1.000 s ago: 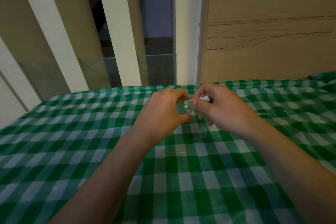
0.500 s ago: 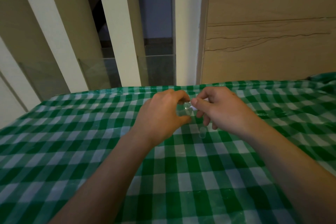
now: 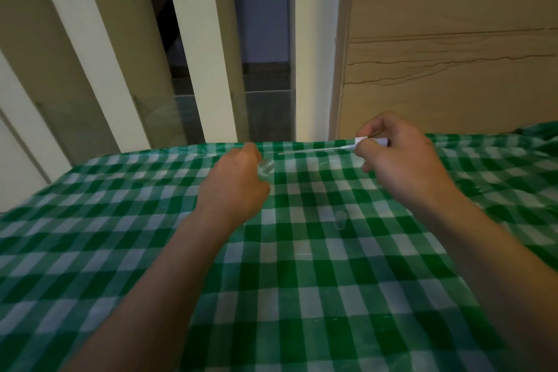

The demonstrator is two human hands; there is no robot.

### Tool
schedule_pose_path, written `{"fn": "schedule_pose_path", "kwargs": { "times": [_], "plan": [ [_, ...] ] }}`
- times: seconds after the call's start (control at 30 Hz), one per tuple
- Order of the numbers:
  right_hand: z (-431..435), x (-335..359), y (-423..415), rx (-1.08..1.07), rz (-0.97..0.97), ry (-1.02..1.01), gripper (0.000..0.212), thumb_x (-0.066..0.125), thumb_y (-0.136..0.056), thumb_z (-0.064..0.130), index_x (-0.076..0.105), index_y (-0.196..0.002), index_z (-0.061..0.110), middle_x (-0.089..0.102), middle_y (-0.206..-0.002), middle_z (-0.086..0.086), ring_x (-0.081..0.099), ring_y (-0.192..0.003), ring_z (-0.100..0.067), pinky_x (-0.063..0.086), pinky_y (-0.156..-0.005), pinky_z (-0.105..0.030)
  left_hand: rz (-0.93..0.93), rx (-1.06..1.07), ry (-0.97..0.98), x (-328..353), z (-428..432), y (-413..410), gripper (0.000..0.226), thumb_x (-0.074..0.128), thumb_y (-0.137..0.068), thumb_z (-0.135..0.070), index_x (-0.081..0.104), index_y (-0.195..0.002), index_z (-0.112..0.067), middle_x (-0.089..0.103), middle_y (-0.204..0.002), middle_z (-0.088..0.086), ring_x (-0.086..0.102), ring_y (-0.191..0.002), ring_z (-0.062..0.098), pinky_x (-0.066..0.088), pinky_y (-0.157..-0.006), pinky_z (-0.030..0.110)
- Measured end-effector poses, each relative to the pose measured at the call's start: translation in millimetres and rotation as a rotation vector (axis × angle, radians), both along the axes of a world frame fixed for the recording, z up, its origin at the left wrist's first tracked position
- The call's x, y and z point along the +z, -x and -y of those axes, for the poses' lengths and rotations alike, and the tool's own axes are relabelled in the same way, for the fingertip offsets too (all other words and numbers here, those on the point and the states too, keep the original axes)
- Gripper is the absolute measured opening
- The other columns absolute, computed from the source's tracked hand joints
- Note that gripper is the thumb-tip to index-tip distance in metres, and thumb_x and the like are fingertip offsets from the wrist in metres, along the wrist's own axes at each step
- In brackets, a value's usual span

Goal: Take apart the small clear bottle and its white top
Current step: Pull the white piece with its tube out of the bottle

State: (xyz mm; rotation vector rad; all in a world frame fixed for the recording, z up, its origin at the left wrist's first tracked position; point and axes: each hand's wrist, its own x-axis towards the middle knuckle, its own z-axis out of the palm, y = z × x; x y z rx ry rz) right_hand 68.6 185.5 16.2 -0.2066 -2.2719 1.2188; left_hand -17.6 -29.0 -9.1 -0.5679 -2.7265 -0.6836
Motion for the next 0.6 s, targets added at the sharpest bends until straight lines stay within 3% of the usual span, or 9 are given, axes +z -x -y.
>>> {"fn": "schedule_pose_path", "kwargs": {
  "times": [0.1, 0.23, 0.4, 0.6],
  "plan": [
    [3.6, -6.9, 2.1, -0.019, -0.001, -0.081, 0.007, 0.062, -0.093, 0.020, 0.059, -0.089, 0.026, 0.066, -0.073, -0.001, 0.049, -0.039, 0.001, 0.036, -0.031, -0.016, 0.014, 0.031, -0.077, 1.0, 4.7, 4.4, 0.030, 0.073, -0.085, -0.010, 0.055, -0.108, -0.011, 0.061, -0.099, 0.008, 0.060, -0.081, 0.023, 0.058, -0.073, 0.046],
    [20.3, -23.3, 5.4, 0.001, 0.121, -0.294, 0.011, 0.068, -0.092, 0.026, 0.057, -0.090, 0.026, 0.064, -0.081, 0.006, 0.062, -0.066, -0.007, 0.046, -0.048, -0.026, 0.021, 0.033, -0.140, 3.5, 4.1, 4.4, 0.029, 0.074, -0.084, -0.020, 0.053, -0.103, -0.014, 0.059, -0.089, 0.003, 0.059, -0.075, 0.019, 0.055, -0.064, 0.040],
    [39.4, -51.7, 8.8, 0.045, 0.138, -0.479, 0.015, 0.068, -0.092, 0.028, 0.059, -0.102, 0.022, 0.064, -0.085, 0.004, 0.062, -0.073, -0.018, 0.052, -0.060, -0.034, 0.062, -0.005, -0.138, 4.5, 2.0, 4.7, 0.030, 0.075, -0.082, -0.028, 0.055, -0.101, -0.018, 0.056, -0.083, -0.004, 0.057, -0.073, 0.012, 0.052, -0.061, 0.034],
    [51.6, -78.0, 9.3, 0.044, 0.062, -0.765, 0.011, 0.069, -0.089, 0.027, 0.061, -0.085, 0.020, 0.062, -0.072, 0.002, 0.056, -0.079, -0.023, 0.034, -0.059, -0.034, 0.173, -0.007, -0.075, 4.5, 6.2, 5.4, 0.034, 0.076, -0.081, -0.031, 0.059, -0.105, -0.015, 0.061, -0.089, 0.002, 0.060, -0.077, 0.018, 0.057, -0.072, 0.041]
  ]
}}
